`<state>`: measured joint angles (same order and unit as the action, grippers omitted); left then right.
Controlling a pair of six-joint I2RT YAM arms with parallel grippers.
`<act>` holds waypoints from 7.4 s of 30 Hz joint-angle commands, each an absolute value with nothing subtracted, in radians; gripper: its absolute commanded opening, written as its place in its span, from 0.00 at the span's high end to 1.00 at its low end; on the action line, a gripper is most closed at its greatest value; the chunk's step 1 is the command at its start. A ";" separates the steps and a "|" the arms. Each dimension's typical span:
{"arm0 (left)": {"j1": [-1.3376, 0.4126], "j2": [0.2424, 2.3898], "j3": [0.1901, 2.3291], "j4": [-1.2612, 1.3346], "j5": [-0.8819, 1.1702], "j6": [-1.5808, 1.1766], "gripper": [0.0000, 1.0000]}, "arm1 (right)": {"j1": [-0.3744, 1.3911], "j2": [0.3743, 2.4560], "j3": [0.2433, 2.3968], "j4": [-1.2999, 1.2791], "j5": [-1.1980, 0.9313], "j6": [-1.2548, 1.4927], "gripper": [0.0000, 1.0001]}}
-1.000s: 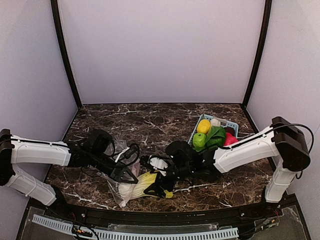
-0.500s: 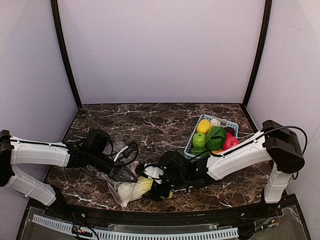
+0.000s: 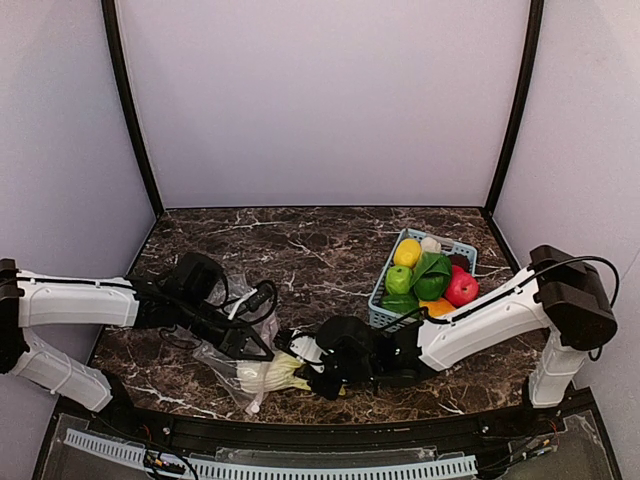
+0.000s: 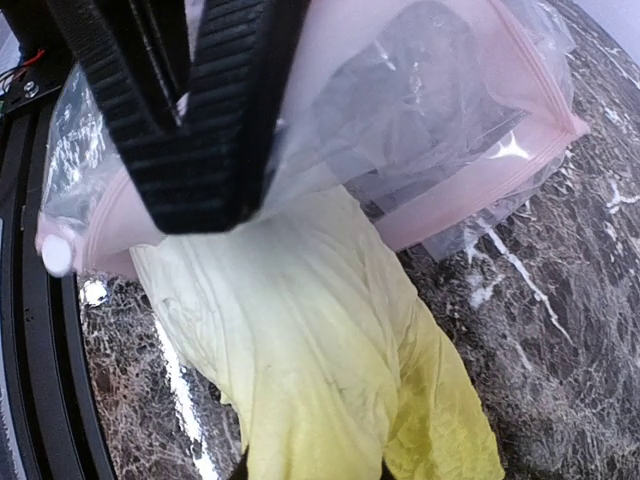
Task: Place the food in the zip-top bag and seal the zipper
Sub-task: Adjust the fake vegetable in the zipper food storage bag.
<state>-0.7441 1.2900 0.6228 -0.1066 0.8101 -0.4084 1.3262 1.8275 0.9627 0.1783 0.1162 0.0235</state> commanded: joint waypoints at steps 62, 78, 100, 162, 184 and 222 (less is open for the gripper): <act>-1.203 1.250 0.642 -0.178 -0.259 -0.845 0.44 | 1.360 1.757 0.994 0.041 0.271 0.668 1.00; -1.202 1.325 0.653 -0.178 -0.232 -0.846 0.38 | 1.369 1.790 1.060 -0.031 0.315 0.697 1.00; -1.202 1.235 0.632 -0.128 -0.099 -0.705 0.99 | 1.312 1.842 1.245 -0.340 0.395 0.658 1.00; -1.151 1.036 0.484 0.082 0.182 -0.611 0.99 | 1.244 1.845 1.262 -0.245 -0.077 0.330 1.00; -1.126 1.186 0.511 0.162 0.353 -0.589 0.99 | 1.103 1.697 1.199 -0.063 -0.201 0.625 1.00; -1.058 1.131 0.393 0.243 0.283 -0.709 0.99 | 1.177 1.502 0.955 -0.148 -0.023 0.754 0.05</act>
